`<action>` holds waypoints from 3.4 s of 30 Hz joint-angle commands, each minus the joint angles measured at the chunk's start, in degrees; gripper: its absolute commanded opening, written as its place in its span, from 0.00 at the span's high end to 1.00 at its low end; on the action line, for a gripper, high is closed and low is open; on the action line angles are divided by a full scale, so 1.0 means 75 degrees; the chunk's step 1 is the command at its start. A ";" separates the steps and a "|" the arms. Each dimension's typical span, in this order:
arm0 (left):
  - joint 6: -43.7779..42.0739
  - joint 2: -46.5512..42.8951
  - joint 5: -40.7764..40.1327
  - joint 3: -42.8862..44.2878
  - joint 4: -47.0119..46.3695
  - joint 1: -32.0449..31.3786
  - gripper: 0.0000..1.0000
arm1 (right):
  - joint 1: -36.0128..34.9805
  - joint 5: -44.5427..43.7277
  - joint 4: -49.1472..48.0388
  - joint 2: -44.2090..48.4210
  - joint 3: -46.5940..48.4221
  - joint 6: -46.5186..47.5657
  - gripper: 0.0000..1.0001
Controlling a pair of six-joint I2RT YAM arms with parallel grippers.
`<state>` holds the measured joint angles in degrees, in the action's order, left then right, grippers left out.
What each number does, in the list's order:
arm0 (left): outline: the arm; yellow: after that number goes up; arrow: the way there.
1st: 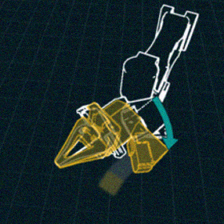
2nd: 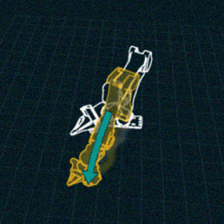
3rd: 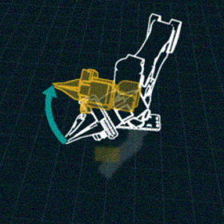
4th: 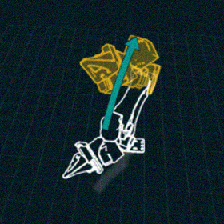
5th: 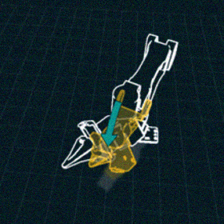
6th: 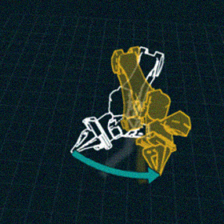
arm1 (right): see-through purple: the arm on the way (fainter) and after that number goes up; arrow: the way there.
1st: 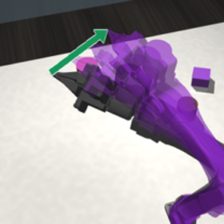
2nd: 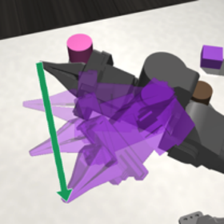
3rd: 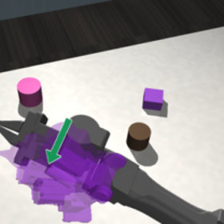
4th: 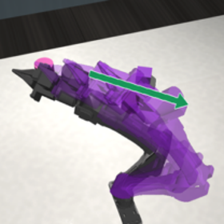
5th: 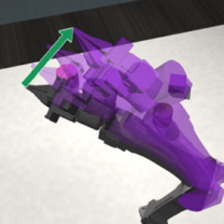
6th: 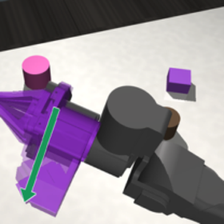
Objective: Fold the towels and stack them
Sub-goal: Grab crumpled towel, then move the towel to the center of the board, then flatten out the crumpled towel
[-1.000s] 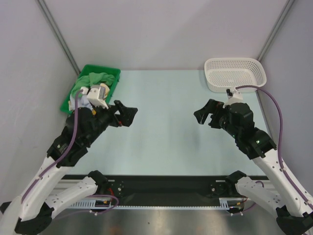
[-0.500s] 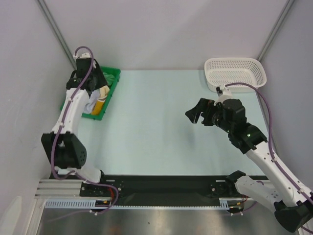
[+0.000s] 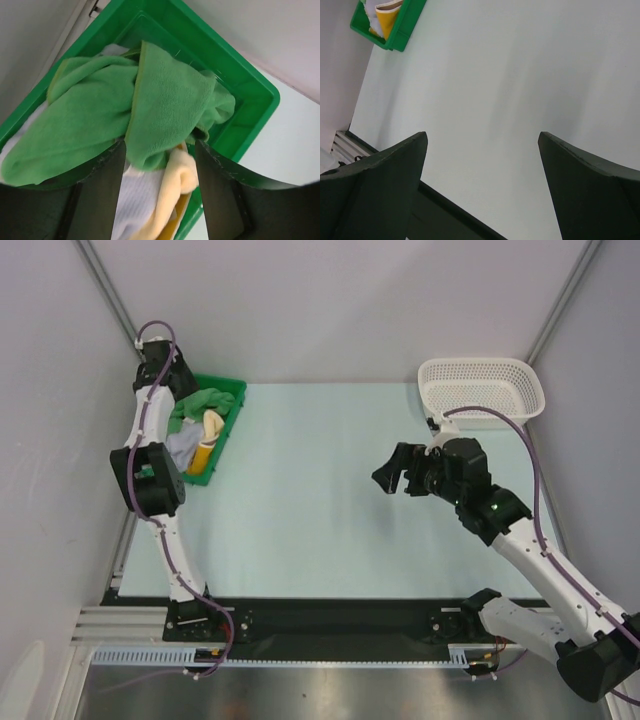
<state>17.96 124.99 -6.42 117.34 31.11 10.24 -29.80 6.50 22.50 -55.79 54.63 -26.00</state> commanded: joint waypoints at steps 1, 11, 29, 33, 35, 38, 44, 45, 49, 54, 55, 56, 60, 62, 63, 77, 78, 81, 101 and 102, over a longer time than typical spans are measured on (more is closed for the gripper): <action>-0.0401 0.1260 0.0198 0.1658 0.0714 -0.0030 0.37 | -0.0034 -0.0058 -0.0410 -0.0131 -0.0007 0.0267 0.00; -0.0215 0.1394 0.0796 0.1793 0.0434 0.0135 0.95 | -0.0011 -0.0258 -0.0434 -0.0238 0.0133 0.0443 0.00; -0.0776 -0.3370 0.3937 0.0483 0.0691 -0.2230 1.00 | -0.0011 -0.0726 0.0572 0.1017 0.0497 0.0138 0.00; -0.0767 -0.5095 0.3738 -0.1542 0.0318 -0.3613 1.00 | 0.0001 -0.1053 0.1100 0.1075 0.0918 0.0372 0.00; -0.0450 -0.6181 0.3948 -0.3369 -0.0606 -0.4339 1.00 | -0.0011 -0.1125 0.1347 0.1134 0.0989 0.0420 0.00; 0.0718 -0.7343 0.3797 -0.6656 -0.2407 -0.5544 1.00 | 0.0013 -0.1230 0.1593 0.1297 0.0873 0.0361 0.00; 0.2477 -0.8274 0.3294 -1.0157 -0.4112 -0.6942 1.00 | 0.0024 -0.1429 0.1536 0.1170 0.0311 0.0174 0.01; 0.2632 -0.8356 0.3212 -1.0741 -0.4345 -0.7048 1.00 | 0.0036 -0.1383 0.1431 0.1088 0.0205 0.0150 0.02; 0.2844 -0.8952 0.2767 -1.1146 -0.3717 -0.7154 0.64 | 0.0106 -0.1172 0.0332 0.0246 -0.0229 0.0232 0.16; 0.2107 -0.8874 0.1033 -0.9814 -0.2287 -0.6747 0.31 | 0.0644 -0.0273 -0.1647 -0.1987 -0.0067 0.0828 0.34; 0.2002 -0.8698 0.1054 -0.9589 -0.2285 -0.6535 0.31 | 0.0773 -0.0037 -0.1885 -0.2355 0.0109 0.0888 0.42; 0.1896 -0.8174 0.1078 -0.9366 -0.2320 -0.6324 0.31 | 0.1006 0.0209 -0.2107 -0.2799 0.0273 0.0946 0.45; 0.1696 -0.6392 0.1418 -0.7765 -0.2741 -0.5456 0.38 | 0.1477 0.1218 -0.2438 -0.4710 0.1640 0.1111 0.58; 0.1300 -0.5478 0.1453 -0.7001 -0.2742 -0.5443 0.42 | 0.1606 0.1359 -0.2029 -0.5579 0.2135 0.1135 0.66; 0.1170 -0.4557 0.1523 -0.6231 -0.2661 -0.5432 0.44 | 0.1757 0.1499 -0.1807 -0.5766 0.2288 0.1123 0.67; 0.0325 0.0465 0.1805 -0.1818 -0.1360 -0.5432 0.57 | 0.2028 0.2331 -0.2203 -0.5522 0.1669 0.0783 0.68; 0.0325 0.0560 0.1735 -0.1655 -0.1348 -0.5443 0.57 | 0.2017 0.2355 -0.2250 -0.5534 0.1657 0.0771 0.68; 0.0278 0.0866 0.1466 -0.1373 -0.1195 -0.5443 0.56 | 0.2028 0.2391 -0.2203 -0.5499 0.1622 0.0864 0.68; 0.0313 -0.0346 0.1946 -0.0832 0.0137 -0.5432 1.00 | 0.2204 0.2039 -0.1758 -0.5347 0.1915 0.0877 0.61; 0.0313 -0.0677 0.1620 -0.1181 0.0268 -0.5409 1.00 | 0.2181 0.2074 -0.1804 -0.5416 0.2008 0.0865 0.58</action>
<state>20.91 132.11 7.68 108.66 28.25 -30.35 -13.96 22.76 9.17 -98.21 66.63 -19.66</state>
